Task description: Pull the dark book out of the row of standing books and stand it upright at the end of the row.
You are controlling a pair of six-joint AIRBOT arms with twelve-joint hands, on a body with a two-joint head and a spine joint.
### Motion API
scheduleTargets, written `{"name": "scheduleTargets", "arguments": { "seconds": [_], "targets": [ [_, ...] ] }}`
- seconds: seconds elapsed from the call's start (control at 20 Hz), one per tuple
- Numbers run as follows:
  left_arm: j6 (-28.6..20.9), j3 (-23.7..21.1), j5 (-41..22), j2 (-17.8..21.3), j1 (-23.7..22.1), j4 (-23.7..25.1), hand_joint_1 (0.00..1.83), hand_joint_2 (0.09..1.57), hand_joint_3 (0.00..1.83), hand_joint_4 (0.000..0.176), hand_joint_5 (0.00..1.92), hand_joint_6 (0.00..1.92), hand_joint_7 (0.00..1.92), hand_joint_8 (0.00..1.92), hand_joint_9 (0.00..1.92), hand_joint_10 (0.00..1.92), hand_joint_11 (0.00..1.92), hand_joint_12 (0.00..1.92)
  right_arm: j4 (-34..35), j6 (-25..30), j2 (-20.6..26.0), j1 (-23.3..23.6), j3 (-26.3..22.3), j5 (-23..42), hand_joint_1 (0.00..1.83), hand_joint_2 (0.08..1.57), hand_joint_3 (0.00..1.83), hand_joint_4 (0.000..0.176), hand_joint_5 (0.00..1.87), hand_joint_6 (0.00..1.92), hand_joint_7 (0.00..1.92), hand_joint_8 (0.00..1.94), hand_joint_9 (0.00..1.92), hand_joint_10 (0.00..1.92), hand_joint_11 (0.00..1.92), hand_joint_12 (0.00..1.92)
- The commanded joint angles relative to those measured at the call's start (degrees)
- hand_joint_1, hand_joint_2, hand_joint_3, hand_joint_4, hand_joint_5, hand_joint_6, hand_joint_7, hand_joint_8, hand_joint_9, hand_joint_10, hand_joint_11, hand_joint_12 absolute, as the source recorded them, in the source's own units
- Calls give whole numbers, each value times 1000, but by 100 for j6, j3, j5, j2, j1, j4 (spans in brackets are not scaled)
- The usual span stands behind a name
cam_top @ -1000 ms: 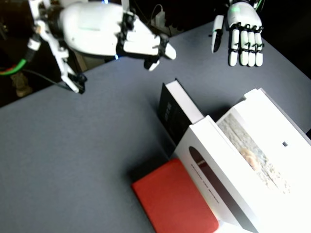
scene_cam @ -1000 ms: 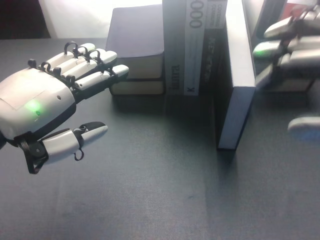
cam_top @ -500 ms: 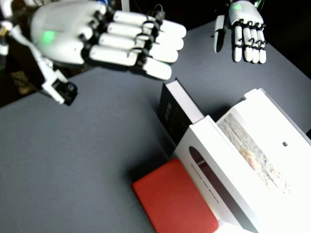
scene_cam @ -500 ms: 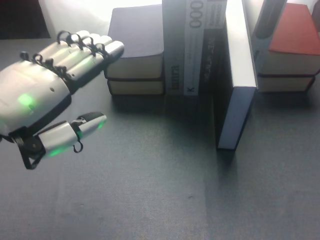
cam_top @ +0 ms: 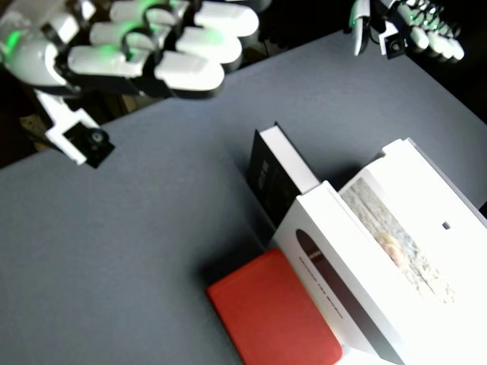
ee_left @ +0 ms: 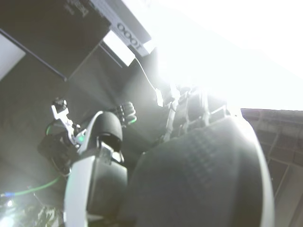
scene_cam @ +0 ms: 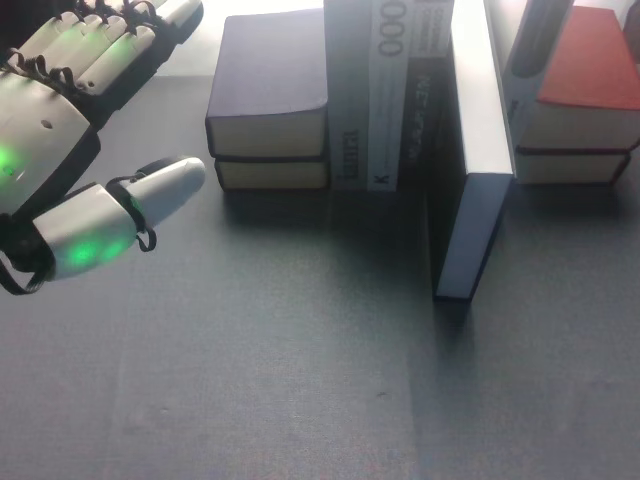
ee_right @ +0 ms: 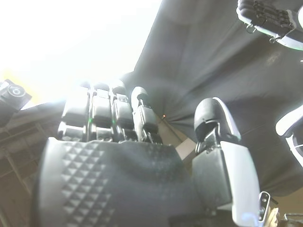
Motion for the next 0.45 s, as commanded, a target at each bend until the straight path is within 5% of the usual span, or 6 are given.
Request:
{"name": "scheduleTargets", "arguments": {
  "seconds": [0.0, 0.1, 0.15, 0.3, 0.35, 0.4],
  "targets": [
    [-51, 3, -871, -31, -51, -59, 221, 1466, 21, 25, 0, 0, 0, 0, 0, 0, 0, 0, 90, -6, 38, 7, -22, 895, 143, 1281, 0, 89, 0, 0, 0, 0, 0, 0, 0, 0],
    [-81, -1, -1113, -31, -24, -87, 214, 1442, 6, 41, 0, 0, 0, 0, 0, 0, 0, 0, 132, -5, 78, -91, -72, 1184, 169, 1316, 9, 5, 0, 0, 0, 0, 0, 0, 0, 0],
    [-116, -4, -1244, -24, 13, -105, 153, 1404, 0, 43, 0, 0, 0, 0, 0, 0, 0, 0, 160, -5, 110, -160, -101, 1313, 235, 1320, 9, 8, 0, 0, 0, 0, 0, 0, 0, 0],
    [-233, -8, -1616, -13, 136, -171, 233, 1387, 0, 161, 0, 0, 0, 0, 0, 0, 0, 0, 339, -4, 192, -437, -179, 1822, 136, 1359, 23, 93, 0, 0, 0, 0, 0, 0, 0, 0],
    [-311, -8, -1740, 30, 174, -174, 192, 1377, 0, 173, 0, 0, 0, 0, 0, 0, 0, 0, 477, 39, 233, -561, -204, 1994, 102, 1311, 0, 24, 0, 0, 0, 0, 0, 0, 0, 0],
    [-355, -24, -1887, 89, 223, -191, 200, 1392, 0, 154, 0, 0, 0, 0, 0, 0, 0, 0, 500, 60, 294, -574, -222, 1995, 138, 1275, 0, 0, 0, 0, 0, 0, 0, 0, 0, 0]
  ]
}}
